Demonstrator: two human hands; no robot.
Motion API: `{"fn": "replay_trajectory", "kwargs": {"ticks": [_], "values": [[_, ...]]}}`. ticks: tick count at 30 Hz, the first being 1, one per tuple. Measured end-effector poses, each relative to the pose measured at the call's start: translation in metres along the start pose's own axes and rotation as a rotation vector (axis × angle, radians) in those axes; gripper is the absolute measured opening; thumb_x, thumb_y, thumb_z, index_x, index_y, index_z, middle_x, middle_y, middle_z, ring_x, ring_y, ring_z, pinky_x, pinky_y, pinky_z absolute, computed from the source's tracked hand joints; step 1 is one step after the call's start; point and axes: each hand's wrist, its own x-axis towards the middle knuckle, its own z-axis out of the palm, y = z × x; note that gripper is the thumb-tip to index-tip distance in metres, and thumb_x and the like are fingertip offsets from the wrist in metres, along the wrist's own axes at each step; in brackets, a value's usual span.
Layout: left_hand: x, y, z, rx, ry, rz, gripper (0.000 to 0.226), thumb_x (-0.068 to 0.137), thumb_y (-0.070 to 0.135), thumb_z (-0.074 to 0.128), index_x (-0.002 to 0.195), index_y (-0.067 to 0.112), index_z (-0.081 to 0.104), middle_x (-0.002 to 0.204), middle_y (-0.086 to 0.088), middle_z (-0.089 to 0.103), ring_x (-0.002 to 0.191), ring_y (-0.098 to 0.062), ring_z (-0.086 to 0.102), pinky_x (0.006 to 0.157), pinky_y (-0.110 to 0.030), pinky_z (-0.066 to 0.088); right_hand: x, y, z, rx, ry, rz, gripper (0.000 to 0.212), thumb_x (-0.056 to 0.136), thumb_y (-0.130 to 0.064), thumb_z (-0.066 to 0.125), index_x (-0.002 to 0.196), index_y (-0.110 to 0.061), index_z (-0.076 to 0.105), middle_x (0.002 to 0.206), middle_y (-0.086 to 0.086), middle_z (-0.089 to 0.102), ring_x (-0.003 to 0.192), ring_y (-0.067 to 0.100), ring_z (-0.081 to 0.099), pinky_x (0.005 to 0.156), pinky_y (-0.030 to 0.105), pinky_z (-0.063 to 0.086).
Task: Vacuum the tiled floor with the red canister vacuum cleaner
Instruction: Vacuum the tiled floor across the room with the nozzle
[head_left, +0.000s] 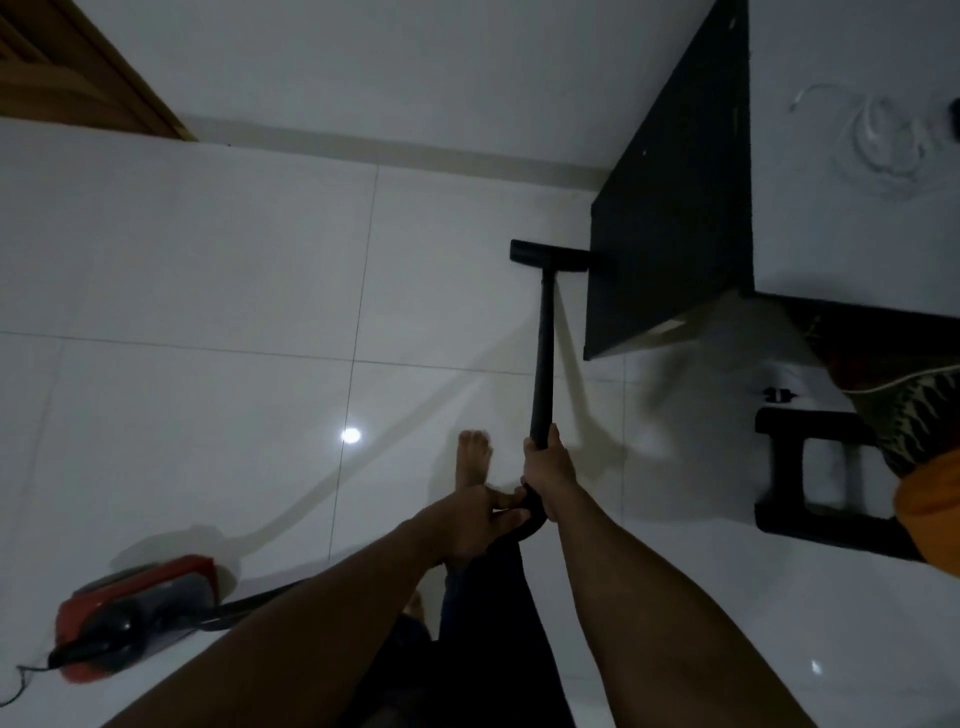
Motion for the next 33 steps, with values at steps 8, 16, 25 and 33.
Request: {"fn": "replay_trajectory", "kwargs": {"ticks": [8, 16, 25, 33], "values": [[0.072, 0.038, -0.087, 0.075, 0.031, -0.068, 0.050, 0.107, 0.047, 0.034, 0.150, 0.026, 0.043, 0.139, -0.031, 0.051, 0.130, -0.044, 0.047, 0.113, -0.052, 0.035, 0.061, -0.105, -0.042, -0.021, -0.001, -0.027, 0.064, 0.108, -0.042, 0.041, 0.165, -0.037, 0.011, 0.148, 0.014, 0.055, 0.119, 0.037, 0.062, 0.101, 0.050, 0.054], [0.118, 0.068, -0.136, 0.068, 0.076, -0.041, 0.048, 0.106, 0.048, 0.034, 0.152, 0.033, 0.040, 0.104, -0.010, 0.073, 0.099, -0.020, 0.066, 0.100, -0.037, 0.041, 0.099, -0.163, -0.070, -0.034, 0.007, -0.036, 0.064, 0.108, -0.040, 0.043, 0.164, -0.038, 0.013, 0.148, 0.014, 0.054, 0.120, 0.037, 0.062, 0.099, 0.047, 0.055], [0.119, 0.070, -0.133, 0.167, 0.032, -0.057, 0.049, 0.106, 0.051, 0.028, 0.154, 0.040, 0.032, 0.142, -0.025, 0.052, 0.141, -0.037, 0.034, 0.118, -0.046, 0.018, 0.097, -0.162, -0.074, -0.093, -0.006, -0.031, 0.065, 0.109, -0.038, 0.042, 0.166, -0.032, 0.011, 0.152, 0.015, 0.052, 0.123, 0.037, 0.060, 0.098, 0.046, 0.054], [0.114, 0.060, -0.134, 0.053, 0.130, -0.012, 0.050, 0.105, 0.053, 0.032, 0.153, 0.037, 0.036, 0.114, -0.010, 0.070, 0.103, -0.027, 0.065, 0.102, -0.047, 0.045, 0.086, -0.171, -0.070, -0.047, 0.033, -0.072, 0.063, 0.108, -0.041, 0.044, 0.164, -0.036, 0.015, 0.147, 0.015, 0.055, 0.121, 0.037, 0.061, 0.102, 0.050, 0.053]]}}
